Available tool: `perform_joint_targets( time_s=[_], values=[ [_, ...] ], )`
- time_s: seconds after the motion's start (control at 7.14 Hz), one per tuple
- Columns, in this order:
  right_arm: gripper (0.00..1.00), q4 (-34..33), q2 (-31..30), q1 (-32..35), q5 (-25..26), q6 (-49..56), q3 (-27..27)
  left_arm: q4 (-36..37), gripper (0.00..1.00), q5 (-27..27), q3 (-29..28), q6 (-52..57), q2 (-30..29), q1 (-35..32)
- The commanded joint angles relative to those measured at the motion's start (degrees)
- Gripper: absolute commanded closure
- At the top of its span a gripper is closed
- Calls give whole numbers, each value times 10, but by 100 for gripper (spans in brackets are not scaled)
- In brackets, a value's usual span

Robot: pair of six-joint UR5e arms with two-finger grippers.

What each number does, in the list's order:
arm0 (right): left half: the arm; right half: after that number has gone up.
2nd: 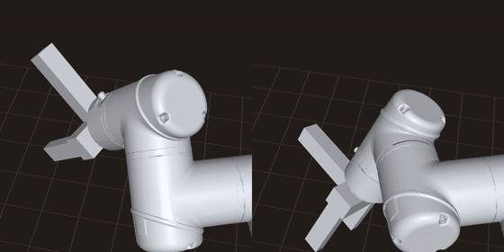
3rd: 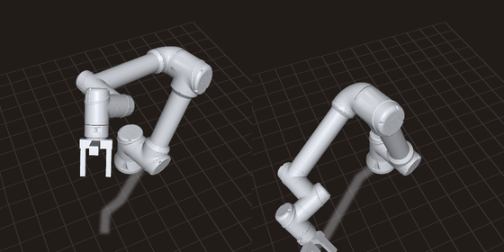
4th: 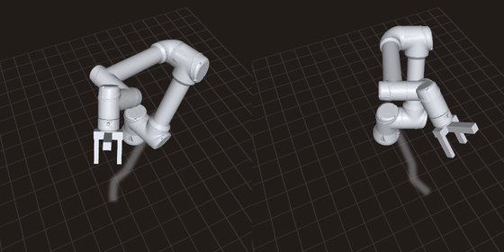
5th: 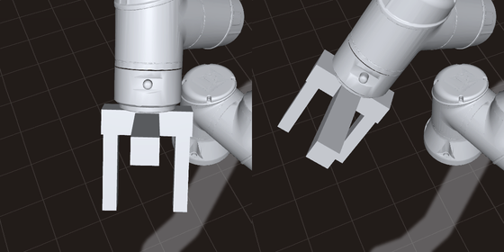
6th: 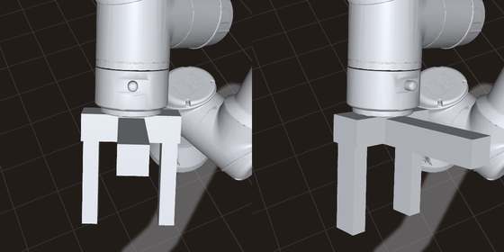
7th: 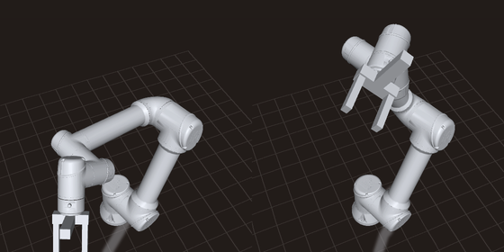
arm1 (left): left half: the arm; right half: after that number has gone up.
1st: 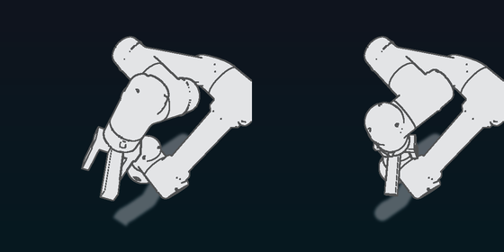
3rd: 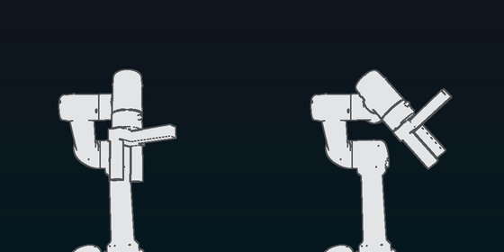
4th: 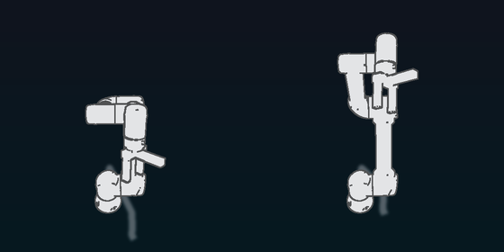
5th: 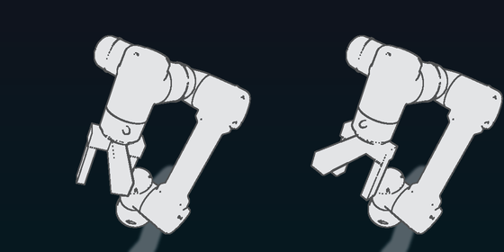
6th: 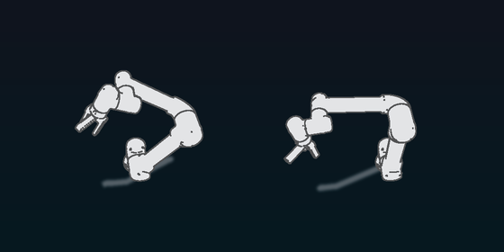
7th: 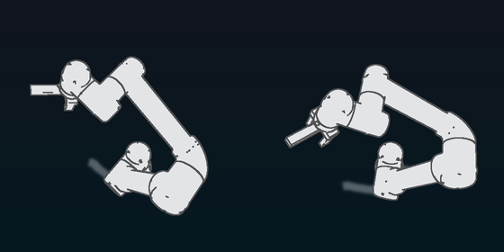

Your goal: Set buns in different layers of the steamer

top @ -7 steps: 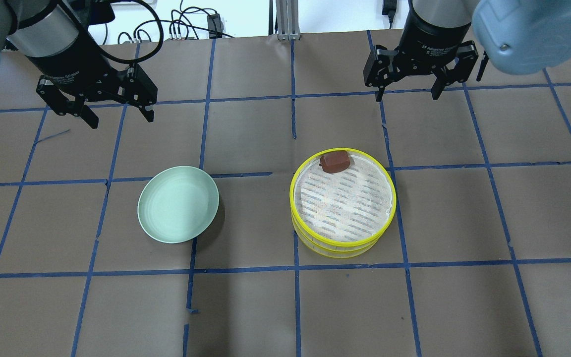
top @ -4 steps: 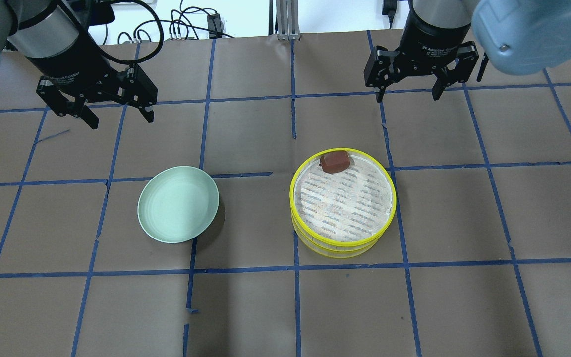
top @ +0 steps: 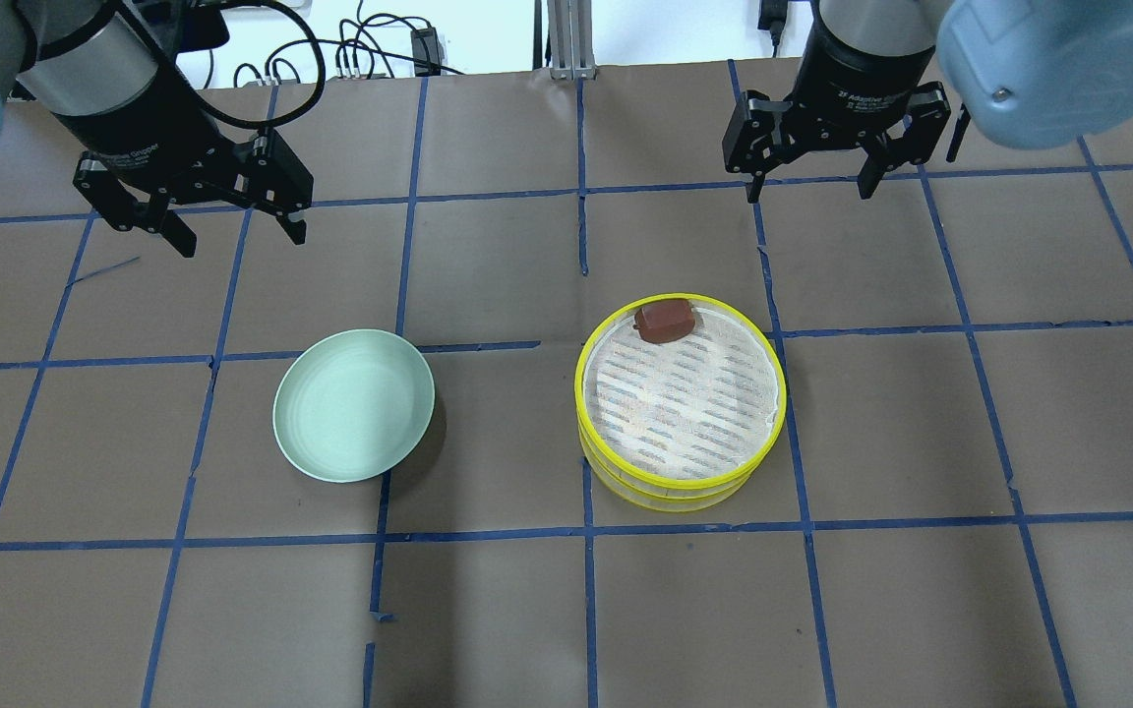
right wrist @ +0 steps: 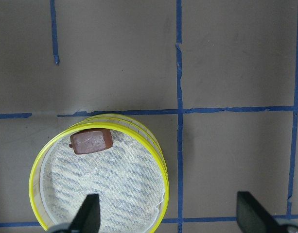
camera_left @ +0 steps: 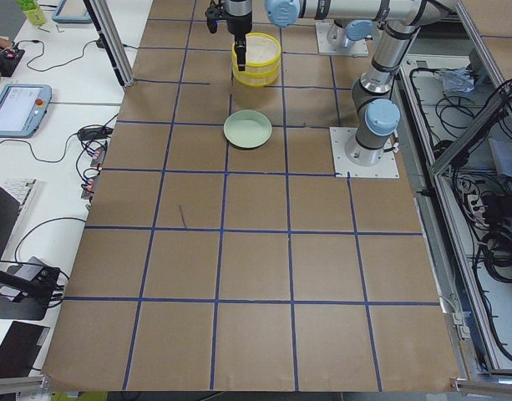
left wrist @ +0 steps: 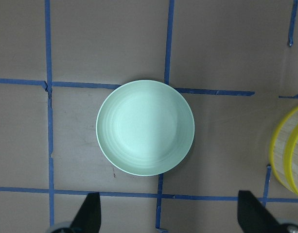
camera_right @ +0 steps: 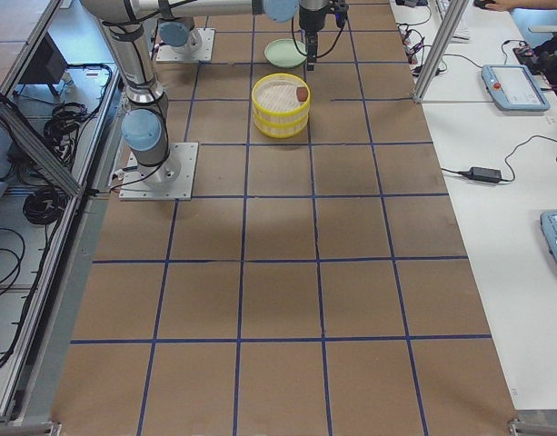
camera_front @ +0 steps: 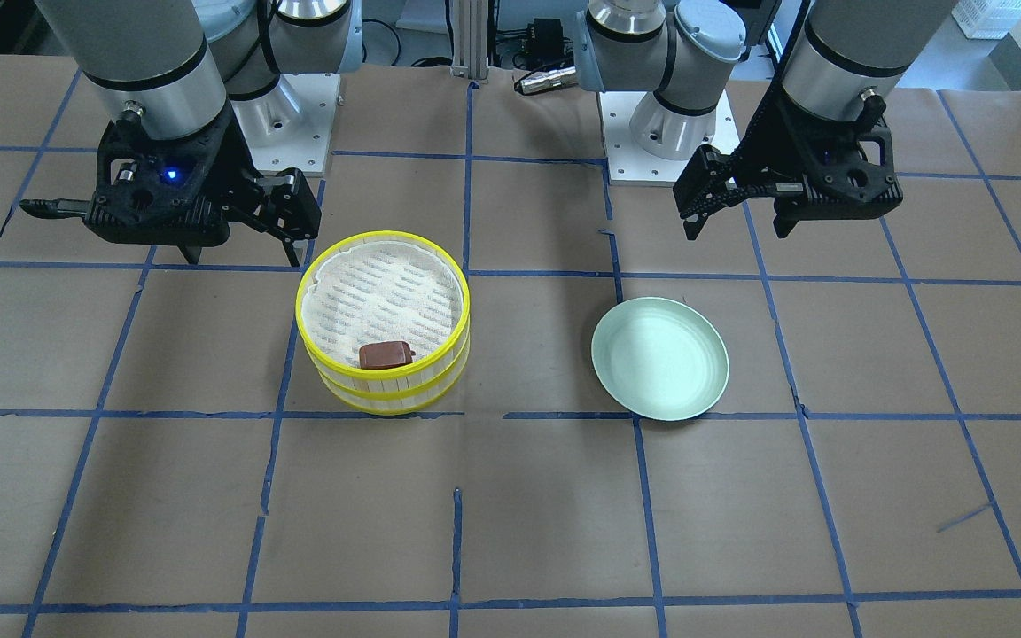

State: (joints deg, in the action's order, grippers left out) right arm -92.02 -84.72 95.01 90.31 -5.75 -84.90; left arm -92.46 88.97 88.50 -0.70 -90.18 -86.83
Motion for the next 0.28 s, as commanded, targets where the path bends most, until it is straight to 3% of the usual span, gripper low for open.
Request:
perform_joint_targets(
  time_s=[0.0, 0.14],
  values=[
    [0, 1, 0, 1, 0, 0, 0, 0, 0, 1, 0, 0, 0, 0],
    [0, 1, 0, 1, 1, 1, -1, 0, 0, 2, 1, 1, 0, 1]
  ],
)
